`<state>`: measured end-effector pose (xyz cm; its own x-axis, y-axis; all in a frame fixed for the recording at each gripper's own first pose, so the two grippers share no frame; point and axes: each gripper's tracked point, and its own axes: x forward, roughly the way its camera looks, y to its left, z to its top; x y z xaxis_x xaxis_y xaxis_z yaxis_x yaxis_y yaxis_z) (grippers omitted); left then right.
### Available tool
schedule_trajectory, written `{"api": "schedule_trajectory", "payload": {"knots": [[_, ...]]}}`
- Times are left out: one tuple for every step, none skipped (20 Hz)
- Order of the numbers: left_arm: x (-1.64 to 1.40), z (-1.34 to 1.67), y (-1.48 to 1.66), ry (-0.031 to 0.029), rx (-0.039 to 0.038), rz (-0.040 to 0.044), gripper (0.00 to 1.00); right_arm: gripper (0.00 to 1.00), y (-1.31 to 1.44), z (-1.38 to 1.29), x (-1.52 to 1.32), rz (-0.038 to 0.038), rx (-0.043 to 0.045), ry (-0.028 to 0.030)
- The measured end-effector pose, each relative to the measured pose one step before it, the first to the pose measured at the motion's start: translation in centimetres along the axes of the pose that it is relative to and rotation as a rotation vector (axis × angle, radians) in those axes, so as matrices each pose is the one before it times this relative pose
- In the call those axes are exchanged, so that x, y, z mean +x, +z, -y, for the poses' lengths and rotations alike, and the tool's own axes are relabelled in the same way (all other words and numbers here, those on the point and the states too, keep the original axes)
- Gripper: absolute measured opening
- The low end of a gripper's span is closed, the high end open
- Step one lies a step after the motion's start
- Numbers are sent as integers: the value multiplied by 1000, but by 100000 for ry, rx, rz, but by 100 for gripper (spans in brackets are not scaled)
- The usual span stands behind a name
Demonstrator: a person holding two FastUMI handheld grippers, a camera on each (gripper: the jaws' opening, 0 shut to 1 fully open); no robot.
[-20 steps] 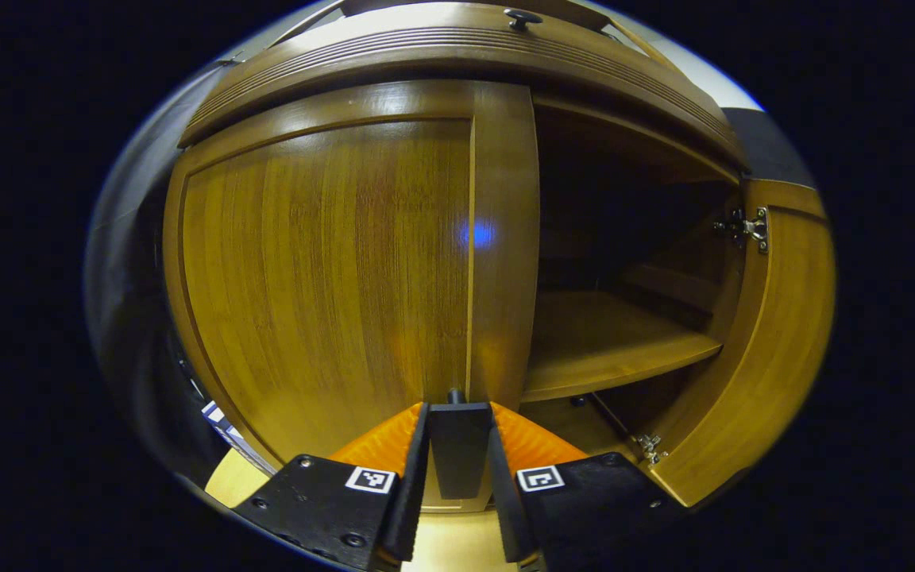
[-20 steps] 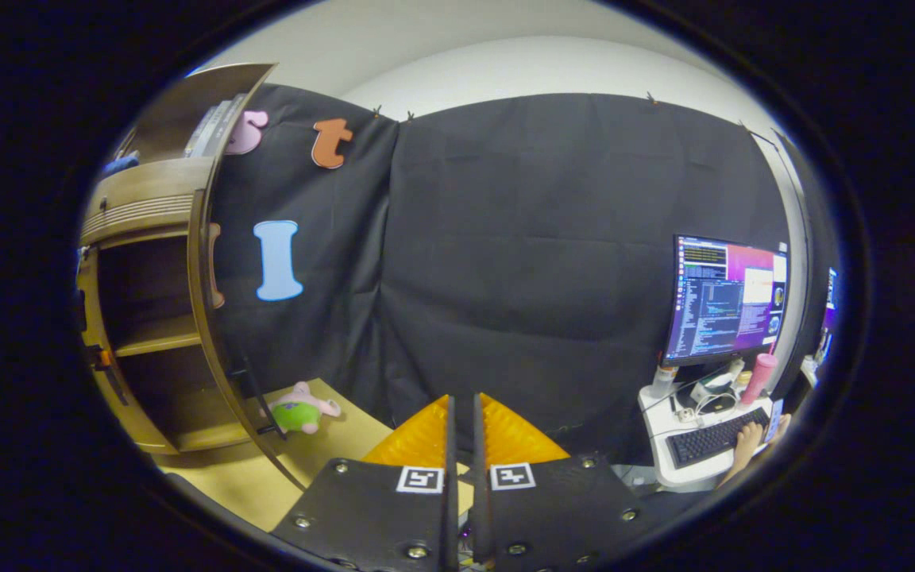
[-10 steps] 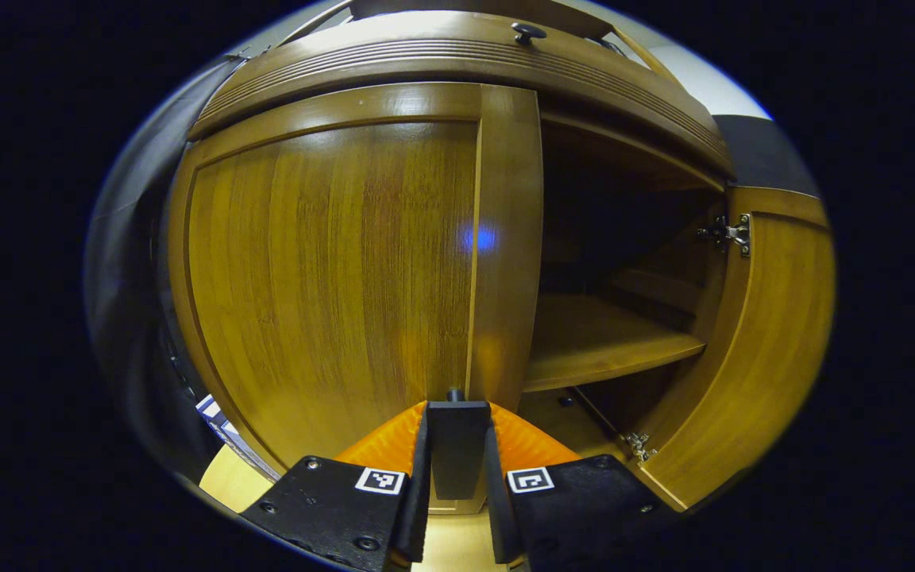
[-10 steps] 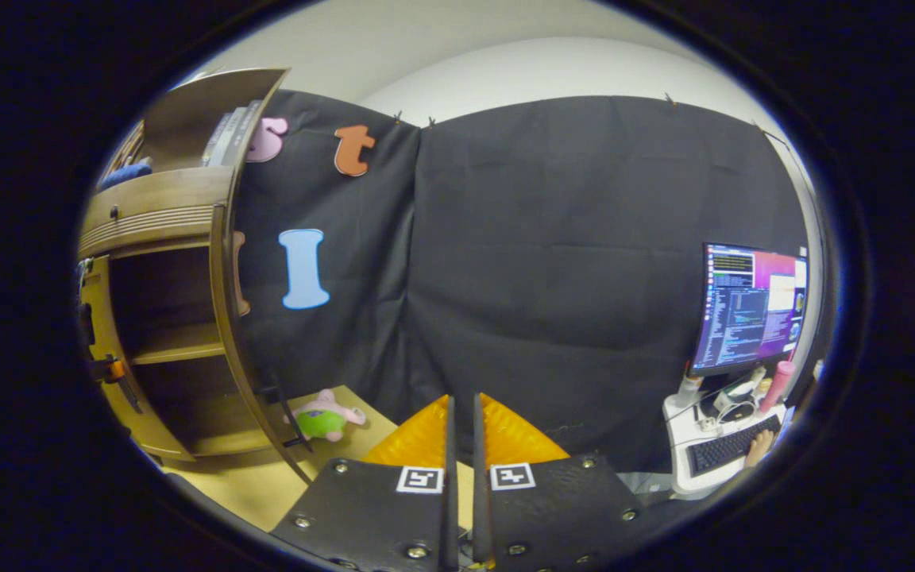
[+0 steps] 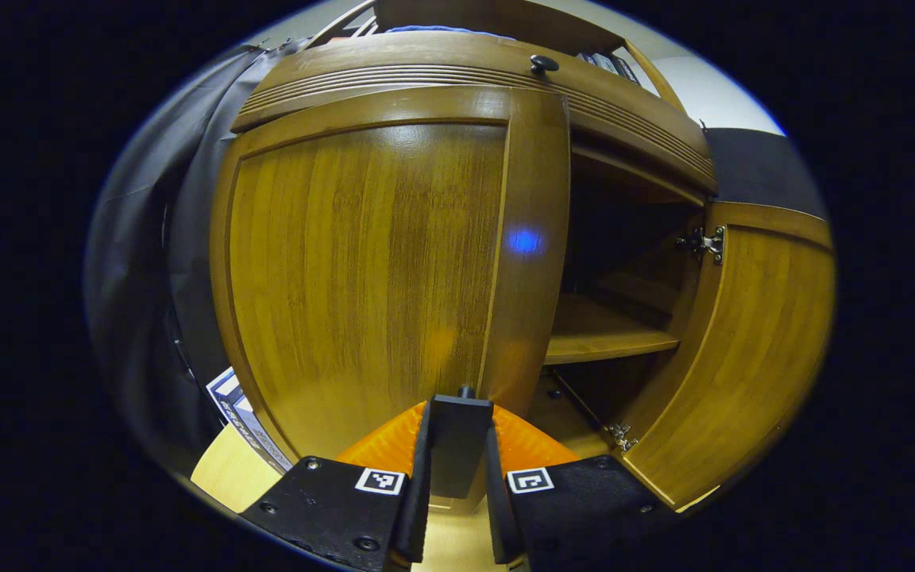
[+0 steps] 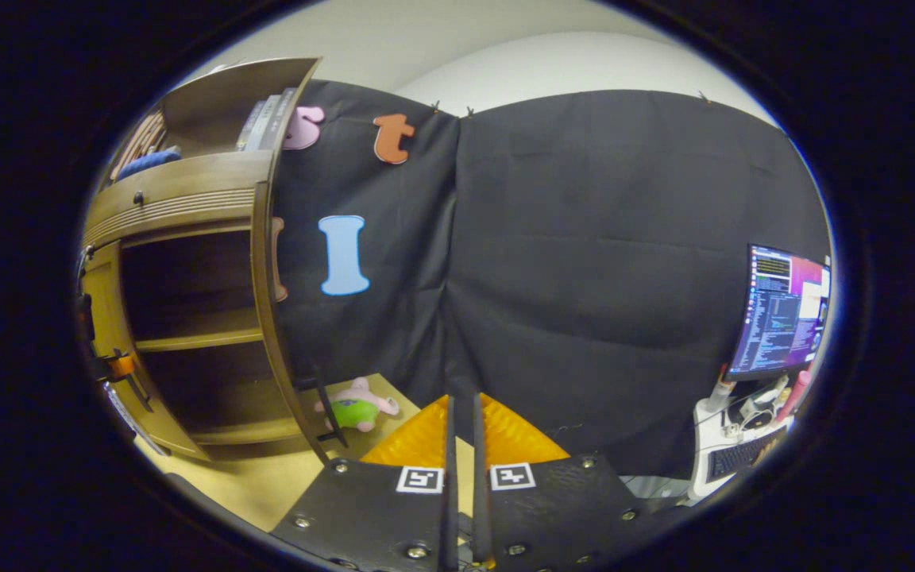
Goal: Open the right door of the double-door shoe cabinet with the right hand, and open the left door with the left hand.
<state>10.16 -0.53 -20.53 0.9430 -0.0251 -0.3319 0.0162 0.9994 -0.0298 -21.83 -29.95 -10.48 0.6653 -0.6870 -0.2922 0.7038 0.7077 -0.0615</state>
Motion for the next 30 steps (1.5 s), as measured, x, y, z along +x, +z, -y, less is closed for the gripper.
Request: {"api": "schedule_trajectory", "payload": {"knots": [[-268, -75, -43, 355, -636, -69, 33, 7, -11, -462, 149, -240, -689, 1192], [-336, -115, -45, 345, -481, -156, 35, 7, -6, -496, 136, -170, -718, 1243], [-279, -76, -141, 267, -375, -84, 33, 7, 122, -421, 136, 10, -702, 994], [-357, -93, 13, 132, -245, -53, 33, 7, -16, -382, 28, -11, -613, 1124], [-246, -81, -100, 8, -186, -324, 33, 7, 46, -351, 118, -55, -421, 889], [-348, -74, -4, -25, -299, -200, 33, 7, 54, -413, 201, 149, -157, 1040], [-360, -119, -79, -72, -315, -152, 33, 7, 172, -422, 218, 99, 131, 1002], [-444, -132, -33, -86, -411, -55, 33, 7, 28, -433, 189, 228, 326, 1111], [-390, -191, -105, -168, -264, -45, 33, 7, 19, -433, 258, 16, 318, 1085], [-375, -193, -72, -203, -392, 3, 33, 7, 14, -376, 215, -64, 340, 1105], [-362, -140, -2, -142, -453, 115, 33, 7, -9, -463, 201, -2, 372, 1168], [-380, -133, -44, 2, -558, 33, 33, 7, 16, -469, 199, -96, 402, 1258], [-389, -189, -100, 130, -730, -128, 33, 7, 54, -503, 234, -105, 339, 1368], [-398, -172, -5, 138, -858, -19, 33, 7, -81, -524, 214, -160, 30, 1412], [-291, -257, -90, 151, -966, 35, 35, 7, 71, -481, 119, 115, -216, 1370], [-431, -189, -7, 202, -748, 36, 35, 7, 113, -614, 226, 1, -325, 1583], [-460, -138, -83, 315, -394, 119, 33, 7, 61, -597, 211, -84, -345, 1684], [-425, -278, -53, 471, -292, 95, 33, 7, -66, -596, 107, -47, -425, 1726], [-430, -300, 20, 560, -428, 237, 33, 7, 86, -577, 131, -45, -446, 1673], [-242, -188, 11, 467, -575, 156, 33, 7, 88, -560, 63, 122, -477, 1593], [-220, 4, 50, 580, -337, -68, 33, 7, 109, -484, 14, 111, -504, 1411], [-443, -315, -54, 803, -364, -84, 35, 7, -15, -404, 45, -18, -456, 1484], [-240, -353, -48, 915, -557, 51, 35, 7, -52, -350, -140, 11, -458, 1380], [-364, -376, -11, 957, -824, 58, 33, 7, -118, -417, -141, -135, -375, 1238], [-376, -330, -44, 832, -721, 81, 33, 7, -46, -440, 11, -258, -129, 1334], [-406, -375, 20, 779, -255, 90, 33, 7, -193, -446, -7, -234, 85, 1330], [-327, -378, -126, 871, 10, -23, 33, 7, -35, -469, 56, -353, 146, 1435], [-422, -518, -51, 1135, -224, 187, 33, 7, -153, -485, 107, -263, 50, 1535], [-303, -444, 50, 1117, 85, 128, 32, 7, 70, -514, -31, -137, -60, 1561], [-332, -387, -6, 1285, -57, -28, 30, 7, -3, -607, 52, -96, -67, 1714]]}}
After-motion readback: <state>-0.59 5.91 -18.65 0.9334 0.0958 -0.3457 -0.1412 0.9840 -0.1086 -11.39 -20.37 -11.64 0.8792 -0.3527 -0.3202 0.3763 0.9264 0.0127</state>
